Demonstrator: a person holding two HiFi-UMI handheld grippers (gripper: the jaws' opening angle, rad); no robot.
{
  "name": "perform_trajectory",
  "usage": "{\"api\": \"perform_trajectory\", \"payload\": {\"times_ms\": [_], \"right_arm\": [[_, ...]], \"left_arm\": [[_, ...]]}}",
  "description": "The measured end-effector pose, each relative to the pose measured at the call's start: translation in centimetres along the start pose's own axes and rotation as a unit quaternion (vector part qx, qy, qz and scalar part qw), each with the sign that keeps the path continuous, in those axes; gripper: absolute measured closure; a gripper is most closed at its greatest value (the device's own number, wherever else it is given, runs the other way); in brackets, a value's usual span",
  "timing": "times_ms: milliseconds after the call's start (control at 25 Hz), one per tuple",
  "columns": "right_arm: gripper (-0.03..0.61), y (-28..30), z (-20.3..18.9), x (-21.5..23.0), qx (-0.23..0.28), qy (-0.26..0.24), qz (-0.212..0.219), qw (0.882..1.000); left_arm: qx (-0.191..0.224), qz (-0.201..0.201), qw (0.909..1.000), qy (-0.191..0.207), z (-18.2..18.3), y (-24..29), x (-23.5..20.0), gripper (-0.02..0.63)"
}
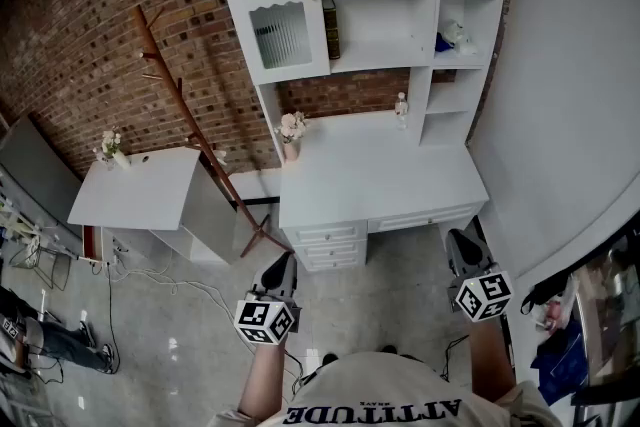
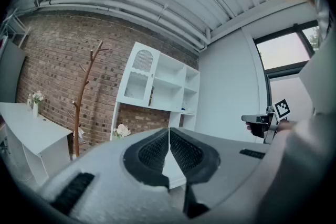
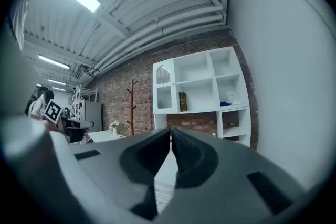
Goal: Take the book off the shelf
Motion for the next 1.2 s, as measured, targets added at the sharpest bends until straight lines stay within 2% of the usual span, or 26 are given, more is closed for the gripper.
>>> {"api": "perform_trajectory", "payload": {"times_ms": [760,1200], "right_arm": [[0.545,0.1,0.3,-0.3,0.003,0.007,0.001,1.000],[0.545,-0.3,0.3,1.3,0.003,0.012,0.007,1.000]], "left_arm": [[-0.004,-0.006,1.0000,-0.001,0.1,0.3,0.1,0.588],[-0.010,0.000,0.9999,0.001,-0.2,0.8,1.7,0.588]]}}
Point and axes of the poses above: the fingertips, and each gripper's own axes: y forward along the fingers, x to its right, z out of its top, the point moved 4 cm from there along -y, backward along the fingers, and after that the axes turned 9 degrees about y, right-handed, at the moved point
